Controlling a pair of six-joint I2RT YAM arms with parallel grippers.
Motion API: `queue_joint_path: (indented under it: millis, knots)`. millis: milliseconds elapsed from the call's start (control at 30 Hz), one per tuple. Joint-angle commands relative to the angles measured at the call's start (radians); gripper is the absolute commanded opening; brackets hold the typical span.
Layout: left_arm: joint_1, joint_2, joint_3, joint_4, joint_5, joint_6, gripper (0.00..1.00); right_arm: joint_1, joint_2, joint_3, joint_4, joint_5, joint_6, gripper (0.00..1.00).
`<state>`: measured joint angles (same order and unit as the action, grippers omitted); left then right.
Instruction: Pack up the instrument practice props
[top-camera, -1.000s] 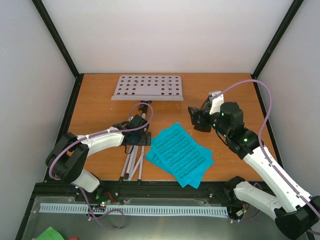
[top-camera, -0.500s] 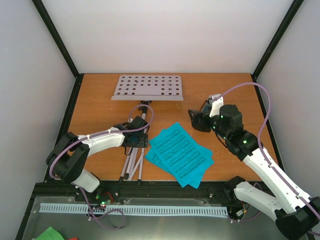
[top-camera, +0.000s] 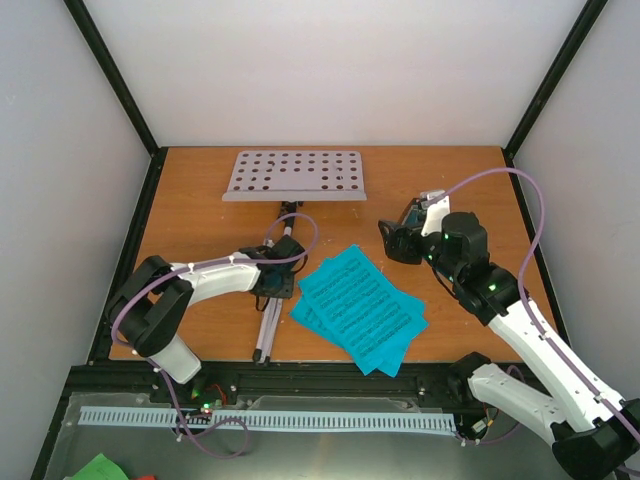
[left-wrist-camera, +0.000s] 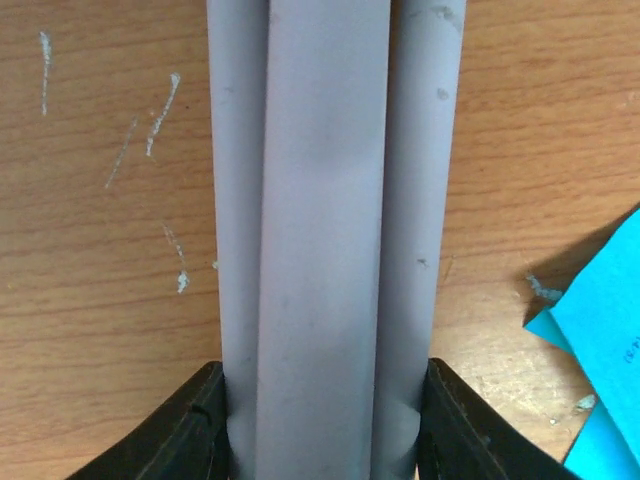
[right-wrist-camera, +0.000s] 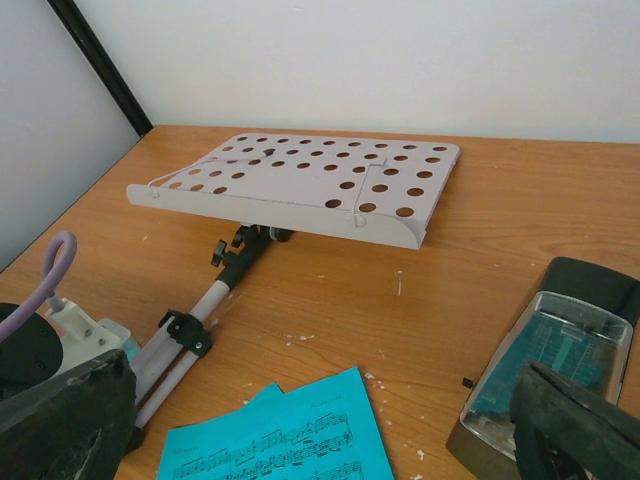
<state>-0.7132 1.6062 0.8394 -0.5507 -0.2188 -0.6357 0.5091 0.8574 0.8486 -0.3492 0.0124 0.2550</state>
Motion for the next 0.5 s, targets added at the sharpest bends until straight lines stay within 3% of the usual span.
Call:
queue_joint_path:
  millis: [0,100,200,233,367,433,467]
  knots:
    - [-0.017,0.020,0.040,-0.015,-0.002,-0.022,0.36,-0.008,-0.022,-0.015,0.003,0.020,0.017,1.00]
    - [-0.018,0.025,0.045,-0.004,0.012,-0.027,0.28,-0.008,-0.030,-0.015,0.000,0.023,0.020,1.00]
    - [-0.018,0.016,0.040,0.020,0.039,-0.027,0.31,-0.007,-0.040,-0.016,-0.008,0.030,0.021,1.00]
    - [-0.017,0.009,0.038,0.031,0.050,-0.029,0.38,-0.007,-0.043,-0.016,-0.010,0.034,0.020,1.00]
    - [-0.018,-0.046,0.019,0.092,0.104,-0.032,0.85,-0.008,-0.060,-0.013,-0.020,0.030,0.014,1.00]
    - [-0.018,-0.086,0.021,0.117,0.131,-0.020,0.98,-0.007,-0.067,-0.004,-0.028,0.024,0.007,1.00]
    - [-0.018,-0.109,0.031,0.121,0.142,-0.009,0.99,-0.007,-0.067,0.008,-0.034,0.022,0.004,1.00]
